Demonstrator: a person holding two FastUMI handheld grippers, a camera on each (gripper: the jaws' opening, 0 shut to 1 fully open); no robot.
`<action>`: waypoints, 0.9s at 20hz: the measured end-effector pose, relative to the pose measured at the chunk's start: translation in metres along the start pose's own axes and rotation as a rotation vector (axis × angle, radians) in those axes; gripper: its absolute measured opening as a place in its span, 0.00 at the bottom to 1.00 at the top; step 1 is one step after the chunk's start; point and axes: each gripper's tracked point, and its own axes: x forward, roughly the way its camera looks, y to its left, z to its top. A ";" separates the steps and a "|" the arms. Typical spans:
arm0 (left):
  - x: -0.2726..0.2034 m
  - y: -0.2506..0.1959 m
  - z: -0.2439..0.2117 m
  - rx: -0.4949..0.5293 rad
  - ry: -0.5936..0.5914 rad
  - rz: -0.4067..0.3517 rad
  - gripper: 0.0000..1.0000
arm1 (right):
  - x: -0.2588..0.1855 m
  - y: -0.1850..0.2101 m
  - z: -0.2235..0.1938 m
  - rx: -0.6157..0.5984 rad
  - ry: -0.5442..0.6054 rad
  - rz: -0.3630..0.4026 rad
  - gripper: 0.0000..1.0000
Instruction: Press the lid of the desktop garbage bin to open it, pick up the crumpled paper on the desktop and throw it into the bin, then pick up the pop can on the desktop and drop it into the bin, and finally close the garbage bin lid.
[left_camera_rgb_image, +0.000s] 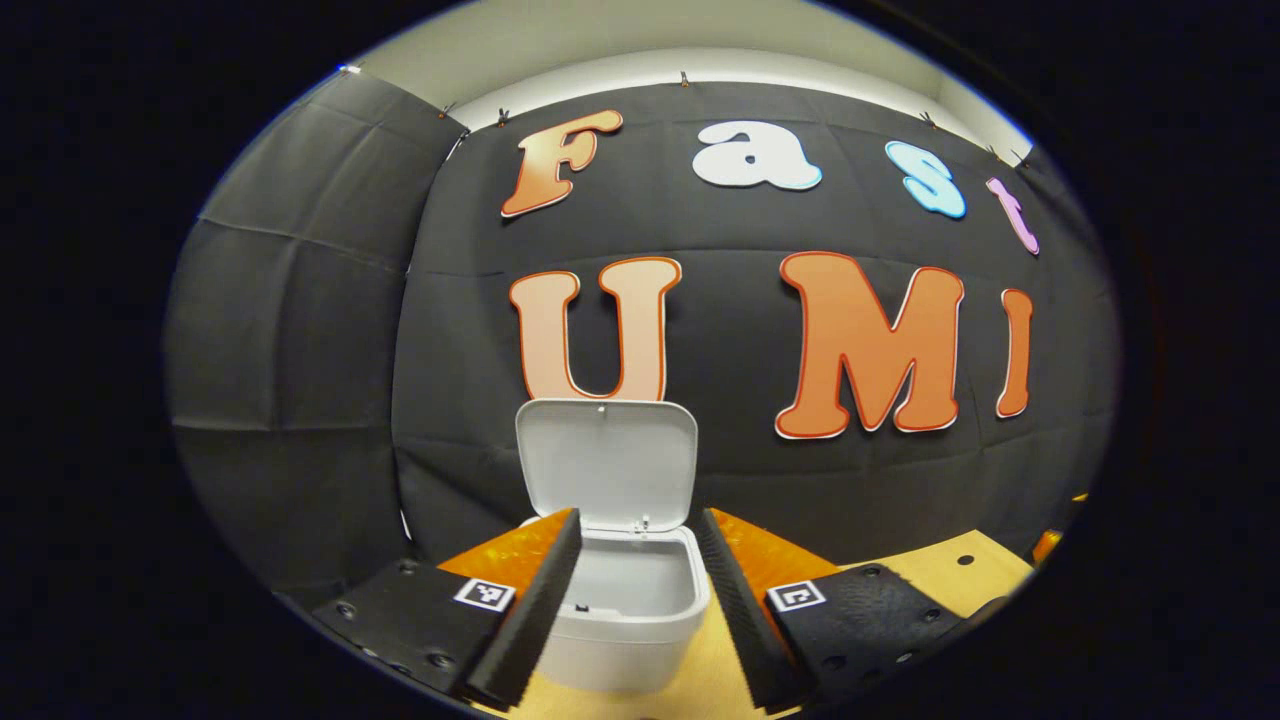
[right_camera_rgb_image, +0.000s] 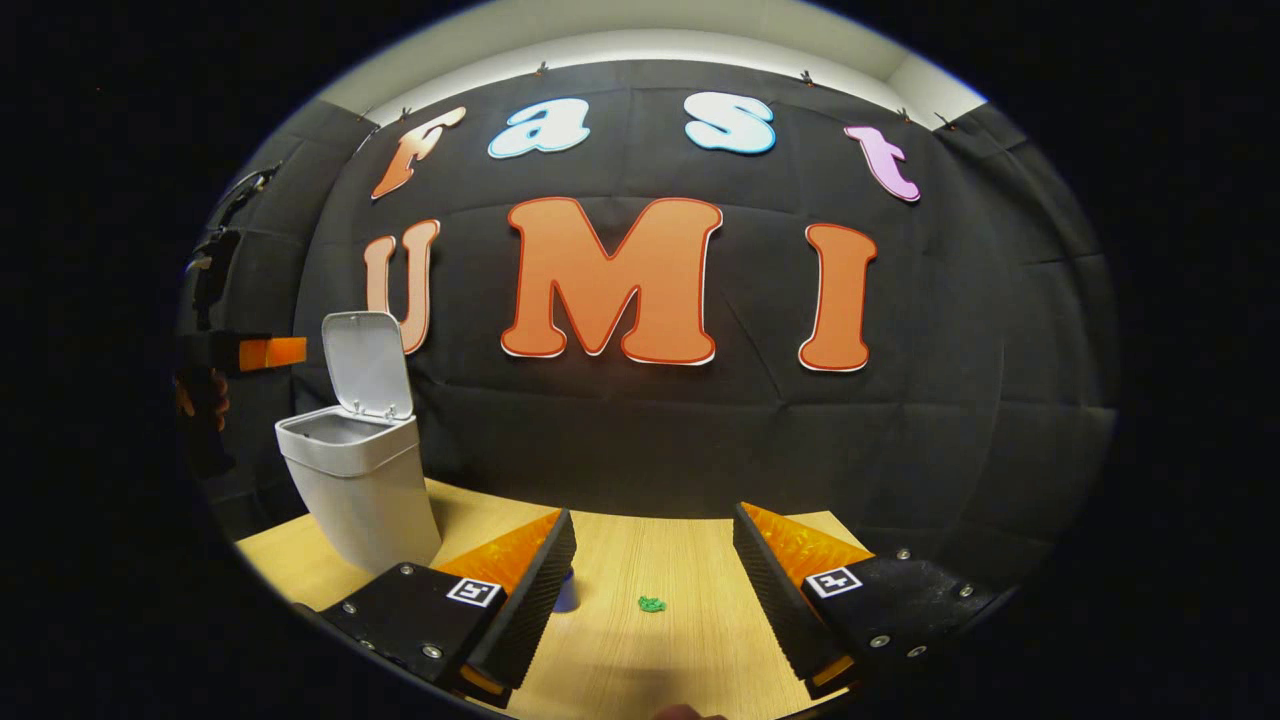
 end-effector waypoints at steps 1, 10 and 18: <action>-0.011 -0.006 0.001 -0.007 -0.009 -0.001 0.83 | 0.004 -0.002 -0.008 -0.002 0.013 -0.003 0.94; -0.081 -0.096 -0.034 0.047 0.057 -0.145 0.94 | 0.093 -0.003 -0.150 0.076 0.282 0.017 0.95; -0.089 -0.096 -0.052 0.150 0.148 -0.083 0.95 | 0.172 0.006 -0.273 -0.001 0.499 0.014 0.86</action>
